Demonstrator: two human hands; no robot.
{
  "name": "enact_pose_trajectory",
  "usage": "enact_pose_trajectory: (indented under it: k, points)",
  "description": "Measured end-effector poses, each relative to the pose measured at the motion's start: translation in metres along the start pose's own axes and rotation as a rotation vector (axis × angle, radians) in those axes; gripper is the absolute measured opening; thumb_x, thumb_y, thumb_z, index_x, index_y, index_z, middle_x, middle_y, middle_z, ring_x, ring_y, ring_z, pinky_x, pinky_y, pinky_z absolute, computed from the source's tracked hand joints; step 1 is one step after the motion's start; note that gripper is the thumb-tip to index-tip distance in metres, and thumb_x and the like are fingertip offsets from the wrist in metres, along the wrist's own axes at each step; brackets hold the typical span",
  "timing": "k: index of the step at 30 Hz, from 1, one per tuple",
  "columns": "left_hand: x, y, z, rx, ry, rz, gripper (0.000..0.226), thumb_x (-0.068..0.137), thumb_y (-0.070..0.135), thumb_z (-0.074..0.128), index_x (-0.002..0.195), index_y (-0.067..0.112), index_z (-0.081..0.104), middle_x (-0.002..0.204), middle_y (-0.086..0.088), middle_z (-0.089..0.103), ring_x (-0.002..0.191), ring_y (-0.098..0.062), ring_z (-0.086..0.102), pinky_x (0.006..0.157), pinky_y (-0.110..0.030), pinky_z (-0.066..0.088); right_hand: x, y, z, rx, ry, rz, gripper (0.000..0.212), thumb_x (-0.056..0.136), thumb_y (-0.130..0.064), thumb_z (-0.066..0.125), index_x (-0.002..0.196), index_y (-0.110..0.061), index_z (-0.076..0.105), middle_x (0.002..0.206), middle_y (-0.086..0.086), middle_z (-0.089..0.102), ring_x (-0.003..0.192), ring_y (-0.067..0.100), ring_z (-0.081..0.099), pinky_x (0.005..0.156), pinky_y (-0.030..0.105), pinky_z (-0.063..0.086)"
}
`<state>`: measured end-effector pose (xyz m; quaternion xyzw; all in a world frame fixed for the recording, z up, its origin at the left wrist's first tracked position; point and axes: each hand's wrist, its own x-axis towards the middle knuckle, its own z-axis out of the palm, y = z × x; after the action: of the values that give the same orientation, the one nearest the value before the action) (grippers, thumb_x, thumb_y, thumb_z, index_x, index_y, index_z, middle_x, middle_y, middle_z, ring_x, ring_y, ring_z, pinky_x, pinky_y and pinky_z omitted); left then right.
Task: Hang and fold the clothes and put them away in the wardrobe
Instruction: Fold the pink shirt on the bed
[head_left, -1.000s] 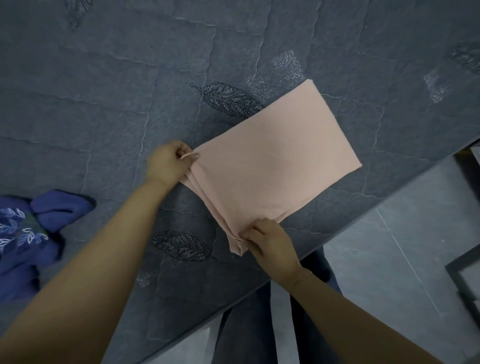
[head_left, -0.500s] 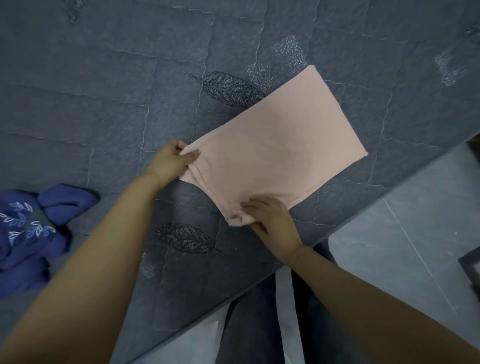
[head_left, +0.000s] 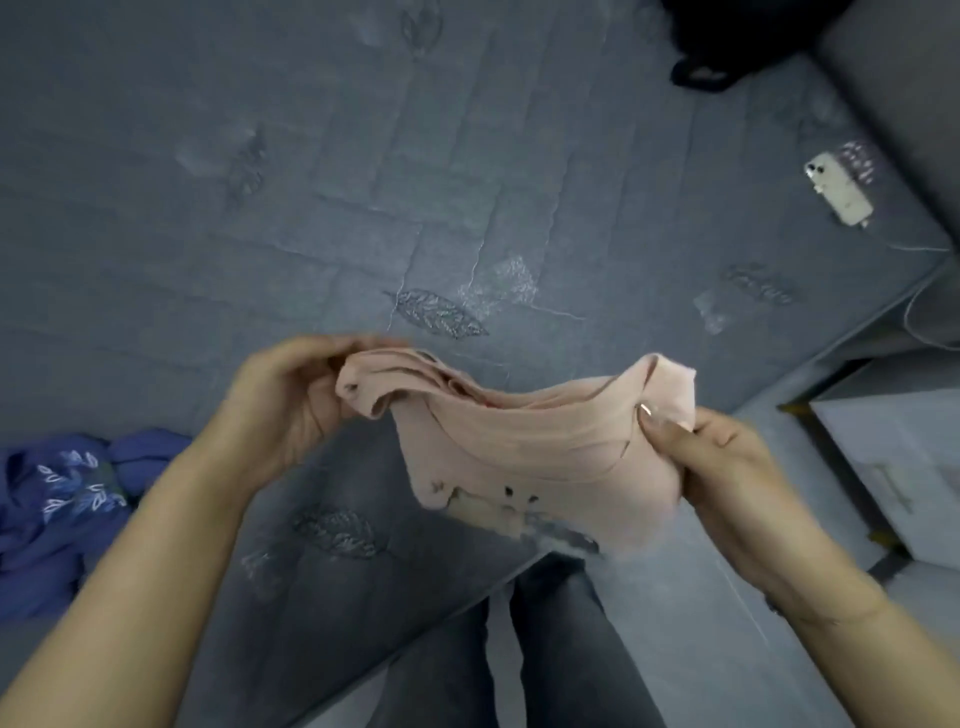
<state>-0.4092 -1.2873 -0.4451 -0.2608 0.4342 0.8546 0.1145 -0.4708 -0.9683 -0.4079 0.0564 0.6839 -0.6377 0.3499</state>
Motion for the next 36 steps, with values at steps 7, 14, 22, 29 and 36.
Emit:
enact_pose_trajectory:
  k: [7,14,22,29,36]
  points:
    - [0.1,-0.037,-0.005,-0.012,0.284,-0.085,0.021,0.1,0.026,0.039,0.106,0.013,0.054,0.104,-0.019,0.068,0.088,-0.031,0.068,0.079,-0.036,0.057,0.148,0.044,-0.028,0.008,0.201,0.118,0.022,0.095,-0.025,0.06,0.11,-0.01,0.067,0.098,0.004,0.07,0.09,0.019,0.062,0.078,0.03,0.049]
    - [0.093,-0.211,-0.076,0.691,0.509,-0.29,0.041,0.096,0.022,0.06,0.131,0.007,0.047,0.11,-0.004,0.055,0.104,-0.017,0.052,0.087,-0.029,0.042,0.162,0.21,-0.039,-0.188,0.259,0.494,0.031,0.093,-0.018,0.064,0.121,-0.005,0.059,0.114,0.011,0.065,0.101,0.022,0.06,0.083,0.028,0.046]
    - [0.006,-0.287,-0.076,0.703,0.561,-0.229,0.01,0.088,0.006,0.069,0.09,0.003,0.06,0.085,-0.004,0.062,0.078,-0.013,0.056,0.066,-0.004,0.044,0.052,0.284,-0.018,-0.237,0.26,0.546,0.014,0.089,-0.01,0.068,0.088,0.0,0.059,0.084,0.013,0.059,0.081,0.022,0.053,0.074,0.032,0.046]
    - [-0.004,-0.296,-0.096,0.792,0.553,-0.213,0.008,0.09,0.009,0.066,0.084,0.005,0.063,0.082,-0.008,0.062,0.075,-0.017,0.054,0.065,-0.012,0.041,0.046,0.295,-0.029,-0.314,0.252,0.483,0.024,0.088,-0.009,0.07,0.065,-0.012,0.061,0.067,0.001,0.059,0.065,0.013,0.051,0.066,0.02,0.043]
    - [-0.011,-0.303,-0.106,0.929,0.532,-0.213,0.009,0.088,0.008,0.069,0.085,0.006,0.061,0.084,-0.011,0.063,0.08,-0.022,0.057,0.072,-0.028,0.043,0.046,0.306,-0.035,-0.41,0.155,0.517,0.008,0.083,-0.007,0.075,0.082,0.0,0.07,0.077,0.006,0.067,0.077,0.019,0.06,0.074,0.026,0.047]
